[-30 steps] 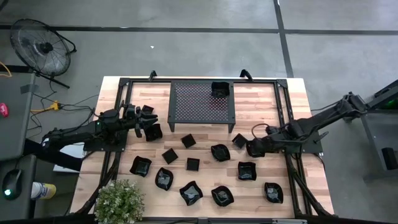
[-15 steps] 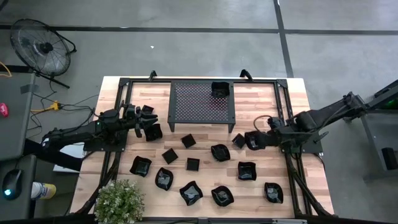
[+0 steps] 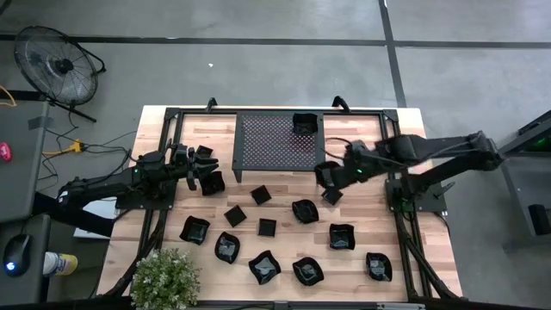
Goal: Pick & Place Mini shaped plates
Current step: Put the black leaf-shaped plate on the shelf
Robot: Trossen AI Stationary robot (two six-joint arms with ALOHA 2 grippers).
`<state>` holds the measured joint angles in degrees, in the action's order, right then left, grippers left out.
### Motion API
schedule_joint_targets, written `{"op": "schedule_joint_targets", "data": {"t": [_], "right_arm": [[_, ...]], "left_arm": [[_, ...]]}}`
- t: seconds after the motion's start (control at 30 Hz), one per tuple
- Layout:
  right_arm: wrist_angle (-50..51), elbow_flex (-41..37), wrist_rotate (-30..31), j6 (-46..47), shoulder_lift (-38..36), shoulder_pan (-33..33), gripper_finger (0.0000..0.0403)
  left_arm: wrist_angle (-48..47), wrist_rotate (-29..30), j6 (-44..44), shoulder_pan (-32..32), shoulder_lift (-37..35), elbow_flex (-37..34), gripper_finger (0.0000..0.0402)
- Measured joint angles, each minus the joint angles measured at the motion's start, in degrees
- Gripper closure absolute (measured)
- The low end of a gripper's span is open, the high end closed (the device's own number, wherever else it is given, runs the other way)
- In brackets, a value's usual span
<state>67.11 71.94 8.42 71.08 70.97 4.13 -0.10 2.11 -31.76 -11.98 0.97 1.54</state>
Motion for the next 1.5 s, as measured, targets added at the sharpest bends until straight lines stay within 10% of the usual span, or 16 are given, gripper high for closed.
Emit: {"op": "schedule_joint_targets", "data": {"t": [0.5, 1.5], "right_arm": [[-19.54, 9.0, -8.3, -13.09, 17.43, -11.69, 0.0403], [-28.98, 8.98, -7.5, 0.69, 23.64, -15.43, 0.0403]], "left_arm": [[0.0, -0.02, 0.01, 0.0, 0.02, -0.02, 0.0277], [0.0, -0.04, 0.0, 0.0, 0.01, -0.01, 0.0277]]}}
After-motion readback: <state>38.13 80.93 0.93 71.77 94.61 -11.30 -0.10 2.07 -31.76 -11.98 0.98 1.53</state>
